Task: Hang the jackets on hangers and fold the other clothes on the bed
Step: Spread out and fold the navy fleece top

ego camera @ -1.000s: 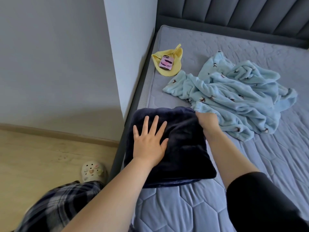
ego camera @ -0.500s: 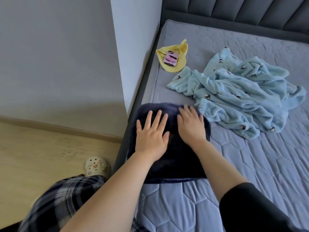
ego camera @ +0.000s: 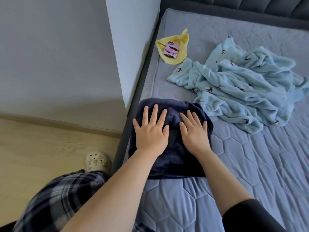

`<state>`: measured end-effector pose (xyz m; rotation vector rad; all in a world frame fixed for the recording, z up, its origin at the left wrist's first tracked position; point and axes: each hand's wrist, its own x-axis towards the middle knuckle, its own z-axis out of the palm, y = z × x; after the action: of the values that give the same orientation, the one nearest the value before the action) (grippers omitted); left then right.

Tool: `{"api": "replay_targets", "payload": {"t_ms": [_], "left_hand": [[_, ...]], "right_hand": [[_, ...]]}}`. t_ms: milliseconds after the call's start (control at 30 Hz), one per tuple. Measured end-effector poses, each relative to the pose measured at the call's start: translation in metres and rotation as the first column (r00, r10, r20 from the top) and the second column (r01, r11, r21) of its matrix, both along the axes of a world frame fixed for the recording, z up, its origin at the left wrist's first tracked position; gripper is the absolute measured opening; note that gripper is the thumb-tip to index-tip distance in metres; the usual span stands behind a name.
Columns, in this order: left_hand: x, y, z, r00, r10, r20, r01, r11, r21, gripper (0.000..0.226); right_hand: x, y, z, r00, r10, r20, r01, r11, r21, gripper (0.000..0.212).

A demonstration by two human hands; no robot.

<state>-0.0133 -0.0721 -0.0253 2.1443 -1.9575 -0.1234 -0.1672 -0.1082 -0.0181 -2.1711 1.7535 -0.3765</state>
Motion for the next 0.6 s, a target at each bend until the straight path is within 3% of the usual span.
{"api": "replay_targets", "payload": {"t_ms": [167,233,300,367,433,533,600], "left_hand": [[0.003,-0.004,-0.002,0.996,0.054,-0.077,-0.050,0.998,0.043,0.056],[0.002,-0.002,-0.002,0.997,0.046,-0.059,-0.044,0.999,0.029,0.057],[0.003,0.000,-0.001,0.998,0.037,-0.043,-0.036,0.999,0.026,0.057],[0.004,0.001,0.000,0.998,0.042,-0.040,-0.041,0.998,0.041,0.057],[0.002,-0.002,0.006,0.999,0.046,-0.010,-0.046,0.998,0.053,0.058],[-0.018,-0.007,0.025,0.997,-0.008,0.078,0.011,0.999,-0.038,0.065],[-0.037,-0.005,0.032,0.984,-0.128,0.121,0.140,0.986,-0.094,0.069]], "right_hand": [[0.000,-0.004,-0.007,0.988,-0.144,-0.049,0.143,0.990,-0.014,0.057],[-0.007,-0.002,-0.010,0.955,-0.294,0.044,0.292,0.955,0.043,0.064],[-0.018,-0.003,-0.011,0.849,-0.456,0.268,0.405,0.886,0.224,0.080],[-0.031,-0.003,-0.015,0.679,-0.587,0.442,0.415,0.803,0.428,0.088],[-0.042,-0.004,-0.017,0.617,-0.658,0.432,0.395,0.734,0.552,0.087],[-0.053,-0.012,-0.020,0.668,-0.670,0.324,0.360,0.672,0.647,0.080],[-0.058,-0.019,-0.021,0.680,-0.680,0.276,0.350,0.631,0.692,0.076]]}}
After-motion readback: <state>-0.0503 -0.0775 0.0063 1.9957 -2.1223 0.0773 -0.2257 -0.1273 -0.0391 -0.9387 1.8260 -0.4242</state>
